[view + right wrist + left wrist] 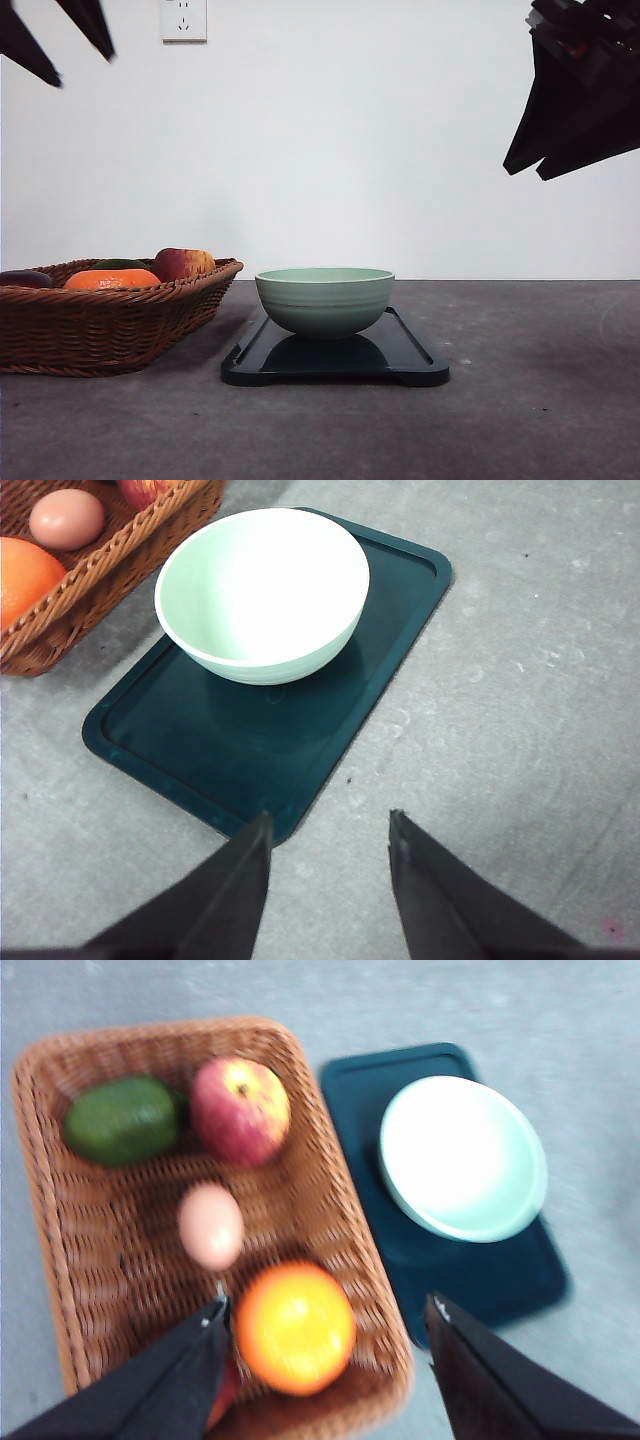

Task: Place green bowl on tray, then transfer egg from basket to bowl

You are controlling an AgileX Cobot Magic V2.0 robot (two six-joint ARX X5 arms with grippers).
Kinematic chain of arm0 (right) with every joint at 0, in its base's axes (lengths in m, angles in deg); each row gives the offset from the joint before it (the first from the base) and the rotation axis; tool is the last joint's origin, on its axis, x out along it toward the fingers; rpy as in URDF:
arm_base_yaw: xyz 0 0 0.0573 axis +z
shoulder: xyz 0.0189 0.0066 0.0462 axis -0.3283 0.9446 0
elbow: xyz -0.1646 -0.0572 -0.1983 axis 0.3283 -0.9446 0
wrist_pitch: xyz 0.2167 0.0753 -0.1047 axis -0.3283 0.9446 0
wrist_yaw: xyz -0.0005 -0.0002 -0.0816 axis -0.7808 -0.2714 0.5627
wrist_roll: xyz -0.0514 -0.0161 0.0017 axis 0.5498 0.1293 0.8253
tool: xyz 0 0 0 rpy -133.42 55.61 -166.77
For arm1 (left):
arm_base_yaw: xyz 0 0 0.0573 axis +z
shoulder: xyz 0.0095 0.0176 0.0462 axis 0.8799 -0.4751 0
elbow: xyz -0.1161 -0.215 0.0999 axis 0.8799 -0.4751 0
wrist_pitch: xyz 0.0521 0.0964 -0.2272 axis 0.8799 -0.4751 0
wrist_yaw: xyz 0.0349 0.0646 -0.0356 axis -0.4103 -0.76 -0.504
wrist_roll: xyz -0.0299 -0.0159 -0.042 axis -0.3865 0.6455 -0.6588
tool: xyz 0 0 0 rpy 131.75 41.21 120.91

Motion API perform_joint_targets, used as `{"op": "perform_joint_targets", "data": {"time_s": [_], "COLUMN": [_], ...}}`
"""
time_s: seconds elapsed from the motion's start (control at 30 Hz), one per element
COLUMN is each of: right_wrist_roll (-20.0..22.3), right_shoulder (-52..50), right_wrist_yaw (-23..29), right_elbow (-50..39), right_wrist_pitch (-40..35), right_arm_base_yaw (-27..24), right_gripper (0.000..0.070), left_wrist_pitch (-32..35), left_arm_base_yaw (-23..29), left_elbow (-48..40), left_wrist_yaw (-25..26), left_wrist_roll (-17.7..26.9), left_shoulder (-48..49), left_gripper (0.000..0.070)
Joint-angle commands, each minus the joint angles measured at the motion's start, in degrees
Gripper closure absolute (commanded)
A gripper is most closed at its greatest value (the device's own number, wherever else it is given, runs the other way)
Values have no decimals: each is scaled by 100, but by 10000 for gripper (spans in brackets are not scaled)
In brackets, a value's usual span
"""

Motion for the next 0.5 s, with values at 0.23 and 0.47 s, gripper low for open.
{"op": "perform_joint_targets", "data": {"time_s": [0.23,0.47], "right_wrist_roll": [41,22], "right_shoulder": [35,35], "right_wrist_yaw": [3,9], "right_elbow": [22,22], "right_wrist_pitch": [-39,-39], "right_arm_base_yaw": [28,28], "right_gripper": [475,475], "left_wrist_pitch": [94,442], "left_arm_base_yaw": [-248,-259], "left_elbow": [576,581], "left_wrist_yaw": [-576,-1031], "left_wrist_roll": [-43,-29], "left_shoulder": [-1455,-2185], "left_gripper": [296,221]}}
